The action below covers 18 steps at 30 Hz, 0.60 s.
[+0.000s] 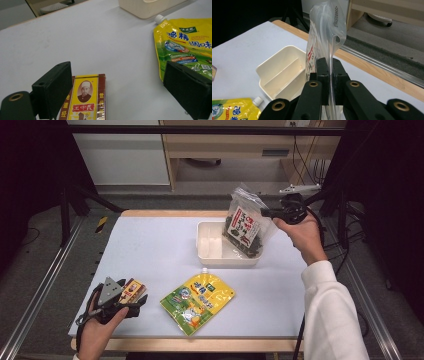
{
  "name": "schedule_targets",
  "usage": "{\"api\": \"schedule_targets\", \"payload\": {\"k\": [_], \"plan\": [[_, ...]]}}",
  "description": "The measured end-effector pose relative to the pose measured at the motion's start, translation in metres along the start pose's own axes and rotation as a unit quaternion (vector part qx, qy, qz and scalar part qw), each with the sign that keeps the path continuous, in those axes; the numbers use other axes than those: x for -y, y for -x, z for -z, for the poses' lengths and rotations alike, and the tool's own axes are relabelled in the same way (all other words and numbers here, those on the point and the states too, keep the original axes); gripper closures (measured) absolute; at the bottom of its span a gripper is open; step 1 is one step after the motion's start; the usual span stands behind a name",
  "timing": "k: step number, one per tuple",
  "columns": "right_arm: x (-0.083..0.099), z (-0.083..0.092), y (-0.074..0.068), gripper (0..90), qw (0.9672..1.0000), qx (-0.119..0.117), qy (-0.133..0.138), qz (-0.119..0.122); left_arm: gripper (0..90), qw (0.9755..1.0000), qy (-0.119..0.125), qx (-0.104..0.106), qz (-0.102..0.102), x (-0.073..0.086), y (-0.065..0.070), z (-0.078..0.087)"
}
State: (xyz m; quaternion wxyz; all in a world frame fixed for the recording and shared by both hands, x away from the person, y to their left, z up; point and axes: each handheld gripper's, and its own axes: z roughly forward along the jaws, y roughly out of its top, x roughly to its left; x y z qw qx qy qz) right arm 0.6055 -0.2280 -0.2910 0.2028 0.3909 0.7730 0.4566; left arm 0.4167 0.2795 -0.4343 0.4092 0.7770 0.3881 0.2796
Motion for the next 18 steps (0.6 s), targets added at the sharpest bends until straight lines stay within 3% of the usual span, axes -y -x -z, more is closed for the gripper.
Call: {"api": "schedule_targets", "payload": {"k": [5, 7, 10, 12, 13, 18], "plan": [[0.001, 0.001, 0.0, 84.5, 0.9999, -0.009, 0.004, -0.011, 8.3, 1.0, 0.0, 0.001, -0.002, 0.0, 0.001, 0.0], [0.003, 0.002, 0.0, 79.5, 0.9997, -0.012, 0.011, -0.016, 8.3, 1.0, -0.001, 0.001, -0.003, 0.0, 0.001, 0.0], [0.004, 0.007, -0.003, 59.4, 0.9994, -0.008, 0.025, -0.021, 8.3, 1.0, 0.0, 0.001, -0.003, 0.0, 0.001, 0.0], [0.004, 0.009, -0.004, 55.3, 0.9994, -0.002, 0.029, -0.022, 8.3, 1.0, -0.001, 0.001, -0.004, 0.0, 0.001, 0.0], [0.005, 0.017, -0.007, 44.4, 0.9989, 0.01, 0.039, -0.026, 8.3, 1.0, -0.001, 0.001, -0.005, 0.0, 0.001, 0.0], [0.008, 0.032, -0.014, 33.6, 0.9977, 0.026, 0.06, -0.018, 8.2, 0.9999, -0.002, -0.001, -0.011, -0.001, 0.003, -0.001]]}}
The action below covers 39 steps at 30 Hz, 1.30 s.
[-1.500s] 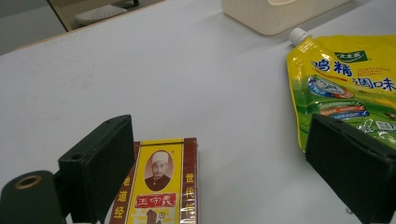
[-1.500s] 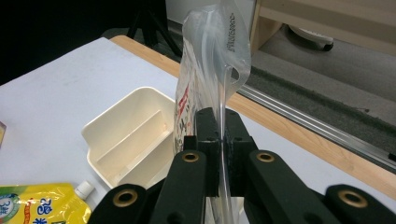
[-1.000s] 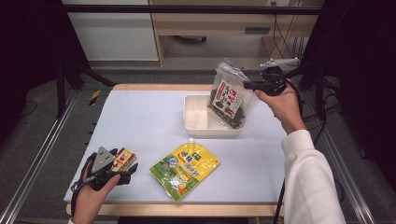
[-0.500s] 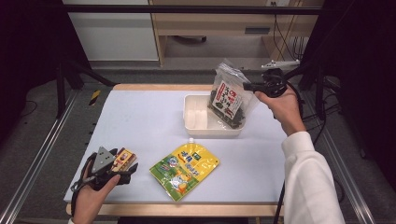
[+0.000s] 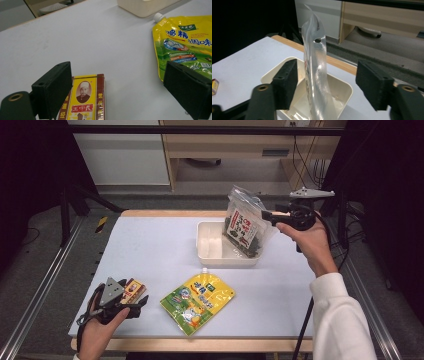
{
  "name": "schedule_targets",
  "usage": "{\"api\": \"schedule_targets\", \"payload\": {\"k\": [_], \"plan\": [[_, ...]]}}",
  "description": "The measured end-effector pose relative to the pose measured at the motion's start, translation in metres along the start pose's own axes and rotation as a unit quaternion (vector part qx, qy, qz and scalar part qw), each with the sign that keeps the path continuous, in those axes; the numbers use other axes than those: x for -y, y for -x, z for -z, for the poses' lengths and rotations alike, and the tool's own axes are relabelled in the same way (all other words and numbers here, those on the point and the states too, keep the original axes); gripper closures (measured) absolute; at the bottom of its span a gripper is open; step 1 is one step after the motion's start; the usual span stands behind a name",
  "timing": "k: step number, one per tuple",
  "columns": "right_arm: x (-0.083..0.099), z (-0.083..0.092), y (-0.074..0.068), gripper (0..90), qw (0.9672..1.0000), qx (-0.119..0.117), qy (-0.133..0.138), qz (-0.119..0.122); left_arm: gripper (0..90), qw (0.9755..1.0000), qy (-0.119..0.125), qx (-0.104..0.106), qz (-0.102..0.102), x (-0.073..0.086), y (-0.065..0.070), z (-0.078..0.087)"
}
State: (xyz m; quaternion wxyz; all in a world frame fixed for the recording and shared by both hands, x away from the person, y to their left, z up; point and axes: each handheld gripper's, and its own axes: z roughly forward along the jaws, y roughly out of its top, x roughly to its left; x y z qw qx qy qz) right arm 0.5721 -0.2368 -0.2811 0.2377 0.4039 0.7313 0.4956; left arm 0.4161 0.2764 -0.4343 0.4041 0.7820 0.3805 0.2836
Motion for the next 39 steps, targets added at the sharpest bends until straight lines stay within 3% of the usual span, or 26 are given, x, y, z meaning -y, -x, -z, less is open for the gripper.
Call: {"api": "schedule_targets", "payload": {"k": [3, 11, 13, 15, 18, 19, 22, 23, 27, 31, 35, 39], "plan": [[0.005, 0.018, -0.009, 24.2, 0.9998, 0.012, 0.016, 0.007, 8.1, 1.0, -0.001, 0.0, -0.002, 0.0, 0.001, -0.001], [0.024, 0.047, -0.028, 13.6, 0.9986, 0.03, 0.038, 0.021, 8.0, 1.0, -0.002, -0.001, -0.006, -0.001, 0.002, -0.002], [0.038, 0.057, -0.039, 10.8, 0.9975, 0.05, 0.04, 0.03, 8.0, 1.0, -0.001, 0.0, -0.003, -0.001, 0.001, -0.001], [0.043, 0.06, -0.043, 9.6, 0.9969, 0.056, 0.039, 0.039, 8.0, 1.0, 0.001, -0.001, 0.0, -0.001, 0.0, -0.001], [0.068, 0.064, -0.062, 9.3, 0.997, 0.05, 0.041, 0.043, 8.0, 1.0, 0.002, 0.0, -0.001, -0.001, 0.0, -0.001], [0.068, 0.064, -0.062, 9.3, 0.997, 0.05, 0.041, 0.043, 8.0, 1.0, 0.001, 0.001, 0.0, -0.001, 0.0, -0.001], [0.101, 0.056, -0.083, 12.4, 0.9982, 0.041, 0.031, 0.03, 8.0, 1.0, 0.0, 0.001, 0.005, 0.0, -0.001, -0.002], [0.101, 0.056, -0.083, 12.4, 0.9982, 0.041, 0.031, 0.03, 8.0, 1.0, 0.001, 0.001, 0.007, 0.0, -0.001, -0.002], [0.137, 0.033, -0.104, 15.4, 0.9994, 0.029, 0.01, 0.017, 8.0, 1.0, 0.0, 0.0, 0.007, 0.0, -0.003, -0.002], [0.149, 0.022, -0.112, 18.7, 0.9991, 0.03, -0.011, 0.027, 8.0, 1.0, 0.001, 0.0, 0.006, 0.0, -0.003, -0.001], [0.164, 0.008, -0.124, 19.9, 0.9993, 0.021, -0.029, 0.007, 8.0, 1.0, 0.001, 0.001, 0.004, 0.0, -0.004, -0.002], [0.167, 0.001, -0.13, 21.6, 0.9993, 0.014, -0.035, 0.001, 8.0, 1.0, 0.005, 0.001, 0.004, 0.0, -0.005, 0.0]]}}
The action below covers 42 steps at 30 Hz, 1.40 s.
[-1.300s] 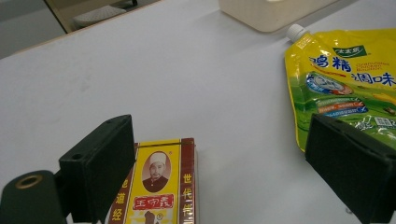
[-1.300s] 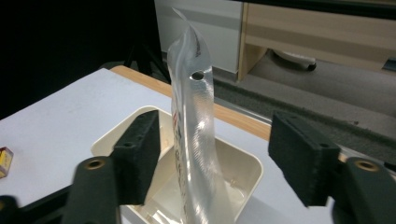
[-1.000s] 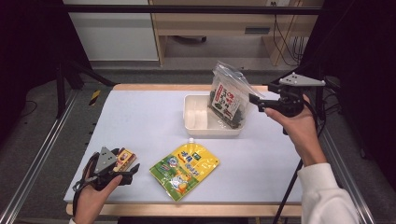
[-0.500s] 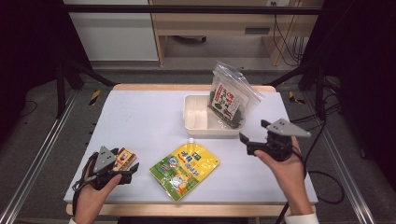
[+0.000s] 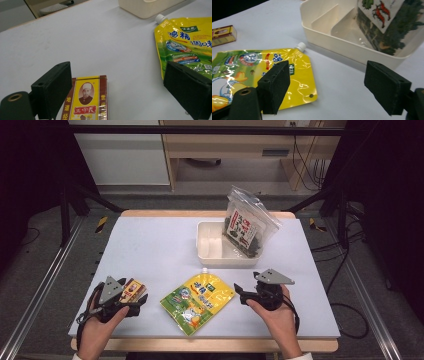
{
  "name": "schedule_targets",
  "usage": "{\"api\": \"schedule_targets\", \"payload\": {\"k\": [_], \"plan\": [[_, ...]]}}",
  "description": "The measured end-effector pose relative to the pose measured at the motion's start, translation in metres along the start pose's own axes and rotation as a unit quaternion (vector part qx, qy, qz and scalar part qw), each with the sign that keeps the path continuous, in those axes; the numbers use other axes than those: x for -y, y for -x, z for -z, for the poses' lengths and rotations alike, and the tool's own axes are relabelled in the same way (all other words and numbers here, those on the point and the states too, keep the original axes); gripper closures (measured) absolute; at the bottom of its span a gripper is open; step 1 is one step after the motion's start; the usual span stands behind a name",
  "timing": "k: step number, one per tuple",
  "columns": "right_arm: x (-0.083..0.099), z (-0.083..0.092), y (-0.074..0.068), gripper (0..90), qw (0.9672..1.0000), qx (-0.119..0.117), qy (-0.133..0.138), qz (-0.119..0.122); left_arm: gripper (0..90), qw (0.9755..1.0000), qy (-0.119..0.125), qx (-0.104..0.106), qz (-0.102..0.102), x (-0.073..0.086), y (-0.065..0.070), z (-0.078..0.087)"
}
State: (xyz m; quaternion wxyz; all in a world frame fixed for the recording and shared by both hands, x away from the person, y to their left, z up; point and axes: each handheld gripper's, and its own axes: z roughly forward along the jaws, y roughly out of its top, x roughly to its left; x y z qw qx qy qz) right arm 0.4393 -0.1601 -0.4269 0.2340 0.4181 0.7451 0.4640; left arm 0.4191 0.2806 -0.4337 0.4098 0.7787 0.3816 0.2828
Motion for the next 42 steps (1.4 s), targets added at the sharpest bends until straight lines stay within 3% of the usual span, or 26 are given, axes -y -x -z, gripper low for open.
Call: {"api": "schedule_targets", "payload": {"k": [6, 16, 25, 34, 42], "plan": [[0.002, -0.005, -0.005, 28.7, 0.9992, -0.028, 0.005, -0.029, 8.2, 1.0, 0.002, -0.004, -0.004, -0.001, 0.0, 0.002], [0.013, 0.002, -0.004, 27.3, 0.9991, -0.021, -0.001, -0.036, 8.1, 0.9998, 0.003, -0.012, -0.014, -0.003, 0.005, 0.003], [0.012, -0.009, -0.01, 30.8, 0.9986, -0.031, -0.015, -0.041, 8.2, 0.9999, 0.008, -0.005, -0.013, -0.004, 0.007, 0.003], [0.018, -0.022, -0.018, 40.9, 0.9958, -0.042, -0.053, -0.062, 8.3, 0.9992, -0.01, 0.01, -0.037, -0.006, 0.021, -0.005], [0.022, -0.03, -0.015, 50.5, 0.9938, -0.034, -0.079, -0.07, 8.3, 0.9993, -0.012, 0.012, -0.034, -0.005, 0.023, -0.007]]}}
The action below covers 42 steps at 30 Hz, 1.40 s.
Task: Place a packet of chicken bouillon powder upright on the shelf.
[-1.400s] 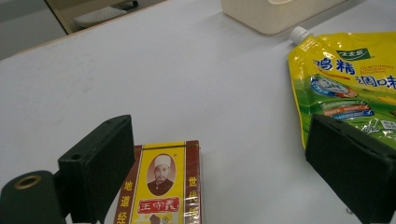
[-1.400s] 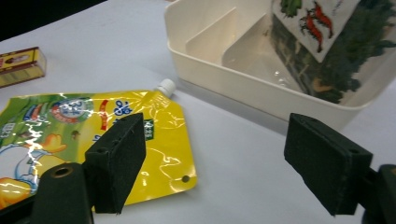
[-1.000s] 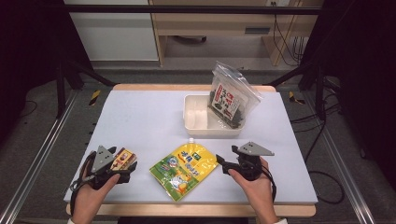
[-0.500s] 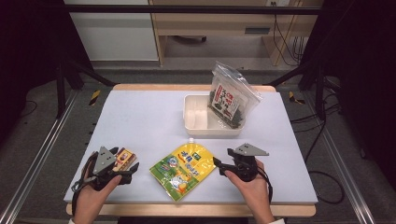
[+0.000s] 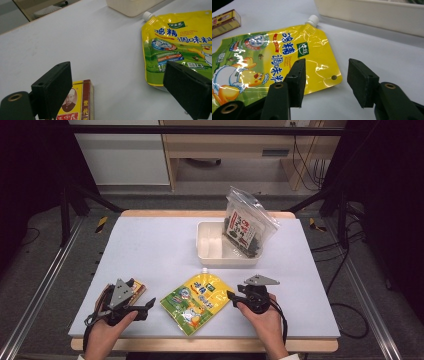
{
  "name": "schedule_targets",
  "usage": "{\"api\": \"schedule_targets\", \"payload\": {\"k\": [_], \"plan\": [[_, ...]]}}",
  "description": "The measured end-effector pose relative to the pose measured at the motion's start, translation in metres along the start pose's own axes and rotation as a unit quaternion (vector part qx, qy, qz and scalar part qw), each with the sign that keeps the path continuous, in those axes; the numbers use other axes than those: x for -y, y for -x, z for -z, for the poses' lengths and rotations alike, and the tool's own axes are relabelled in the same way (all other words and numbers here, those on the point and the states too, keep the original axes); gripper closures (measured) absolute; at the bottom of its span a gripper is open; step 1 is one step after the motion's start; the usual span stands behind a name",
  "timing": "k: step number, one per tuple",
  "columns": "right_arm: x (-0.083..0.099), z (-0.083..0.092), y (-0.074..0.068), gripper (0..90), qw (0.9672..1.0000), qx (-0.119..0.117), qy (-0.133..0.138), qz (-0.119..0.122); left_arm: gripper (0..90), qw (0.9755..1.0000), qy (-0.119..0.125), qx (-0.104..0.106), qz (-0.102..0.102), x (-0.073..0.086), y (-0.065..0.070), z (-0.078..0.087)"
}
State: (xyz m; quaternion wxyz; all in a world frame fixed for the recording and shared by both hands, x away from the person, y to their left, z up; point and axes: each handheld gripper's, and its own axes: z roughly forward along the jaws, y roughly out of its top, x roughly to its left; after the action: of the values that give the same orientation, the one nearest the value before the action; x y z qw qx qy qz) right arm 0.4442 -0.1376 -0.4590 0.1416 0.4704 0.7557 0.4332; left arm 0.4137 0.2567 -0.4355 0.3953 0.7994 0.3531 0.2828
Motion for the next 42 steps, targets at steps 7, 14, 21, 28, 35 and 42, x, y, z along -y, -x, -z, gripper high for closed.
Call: {"api": "schedule_targets", "payload": {"k": [7, 14, 21, 28, 35, 42], "plan": [[-0.003, -0.013, 0.004, 51.1, 0.9996, 0.01, -0.027, 0.002, 8.3, 1.0, -0.002, 0.0, -0.009, -0.002, 0.001, -0.001], [-0.003, -0.022, 0.005, 48.5, 0.9989, 0.005, -0.046, -0.004, 8.3, 1.0, -0.001, 0.0, -0.008, -0.002, 0.002, 0.0], [-0.003, -0.026, 0.004, 47.7, 0.9985, 0.0, -0.054, -0.004, 8.4, 0.9999, -0.002, 0.0, -0.011, -0.003, 0.002, 0.0], [-0.003, -0.028, 0.003, 47.3, 0.9982, -0.001, -0.06, -0.008, 8.4, 0.9999, -0.002, 0.0, -0.014, -0.003, 0.002, 0.0], [-0.002, -0.031, 0.003, 46.8, 0.9977, -0.002, -0.067, -0.007, 8.5, 0.9999, -0.001, -0.001, -0.014, -0.003, 0.002, 0.001], [-0.002, -0.031, 0.003, 47.8, 0.9975, -0.012, -0.068, -0.015, 8.5, 0.9999, -0.001, -0.001, -0.014, -0.003, 0.002, 0.001]]}}
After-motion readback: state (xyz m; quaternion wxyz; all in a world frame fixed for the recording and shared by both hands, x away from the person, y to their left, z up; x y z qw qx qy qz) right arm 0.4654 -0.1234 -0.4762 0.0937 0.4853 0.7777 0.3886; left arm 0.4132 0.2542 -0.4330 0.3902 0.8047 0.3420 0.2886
